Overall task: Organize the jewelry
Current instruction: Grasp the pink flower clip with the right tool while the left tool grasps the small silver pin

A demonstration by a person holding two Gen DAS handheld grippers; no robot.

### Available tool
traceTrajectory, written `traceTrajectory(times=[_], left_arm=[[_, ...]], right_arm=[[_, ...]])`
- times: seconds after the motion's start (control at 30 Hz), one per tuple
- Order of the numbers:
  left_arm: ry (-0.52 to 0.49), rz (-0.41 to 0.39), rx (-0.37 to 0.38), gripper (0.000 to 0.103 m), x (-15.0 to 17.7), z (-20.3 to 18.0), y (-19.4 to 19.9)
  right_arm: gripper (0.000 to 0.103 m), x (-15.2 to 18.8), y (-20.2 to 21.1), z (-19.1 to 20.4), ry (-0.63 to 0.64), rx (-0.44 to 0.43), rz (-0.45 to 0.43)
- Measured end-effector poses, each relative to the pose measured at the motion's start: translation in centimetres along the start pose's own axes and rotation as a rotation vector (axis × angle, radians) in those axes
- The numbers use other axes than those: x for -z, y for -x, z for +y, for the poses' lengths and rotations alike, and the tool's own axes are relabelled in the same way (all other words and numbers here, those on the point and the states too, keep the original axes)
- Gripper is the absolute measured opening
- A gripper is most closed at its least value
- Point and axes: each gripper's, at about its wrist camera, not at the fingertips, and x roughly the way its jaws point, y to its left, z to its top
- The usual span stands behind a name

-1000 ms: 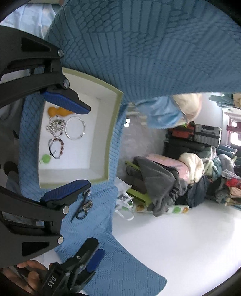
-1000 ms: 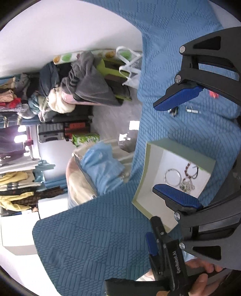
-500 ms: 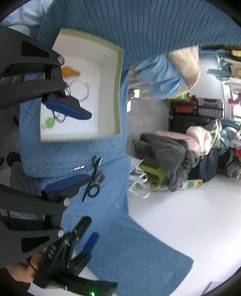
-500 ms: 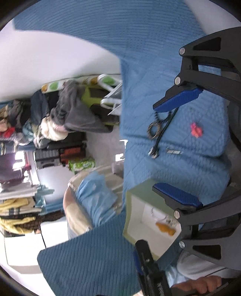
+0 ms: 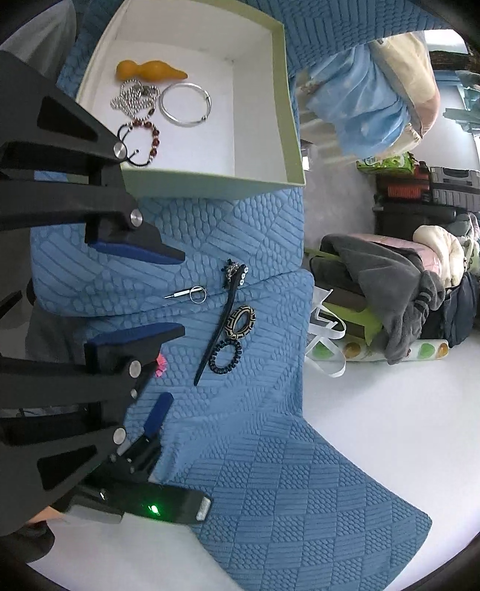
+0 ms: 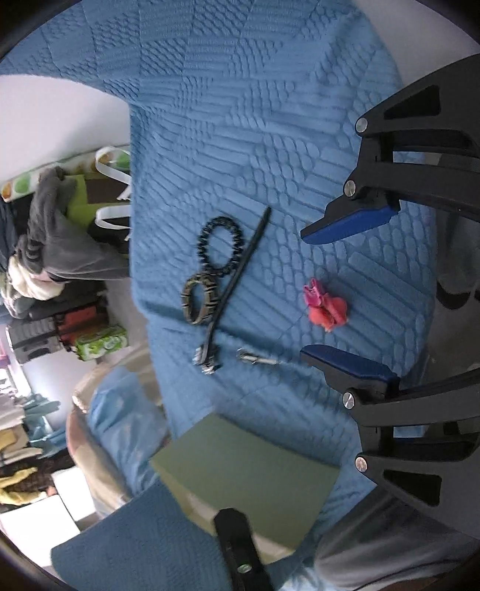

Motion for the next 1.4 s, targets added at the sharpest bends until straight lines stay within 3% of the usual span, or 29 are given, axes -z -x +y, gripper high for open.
traceTrajectory(times=[0.13, 0.2, 0.4, 0.83, 1.17, 1.4], left_arm=[[0.009, -0.001, -0.006, 0.033, 0.0, 0.1, -0.8], [0.023, -0.004, 0.002, 0.033, -0.1, 0.4, -1.2], [0.064, 0.013, 0.006, 0.033, 0.1, 1.1, -2.3], [0.086, 0.032, 0.039, 0.032, -0.1, 1.1, -4.1], [0.102, 0.08, 0.062, 0.02, -0.2, 0.6, -8.2], [0.046, 0.125, 0.009, 0.02, 0.2, -0.1, -11.8]], right_arm=[[0.054, 0.1, -1.5, 0.6, 0.035, 0.006, 0.02], [0.039, 0.3, -2.2, 0.8, 0.049, 0.009, 0.039], [0.034, 0.5, -2.7, 1.7, 0.105, 0.055, 0.03], [0.033, -0.2, -0.6, -0.2, 0.035, 0.083, -0.003], [0.033, -1.1, -0.5, -1.5, -0.009, 0.111, -0.023], [0.033, -1.2, -0.2, -2.5, -0.051, 0.099, -0.032]])
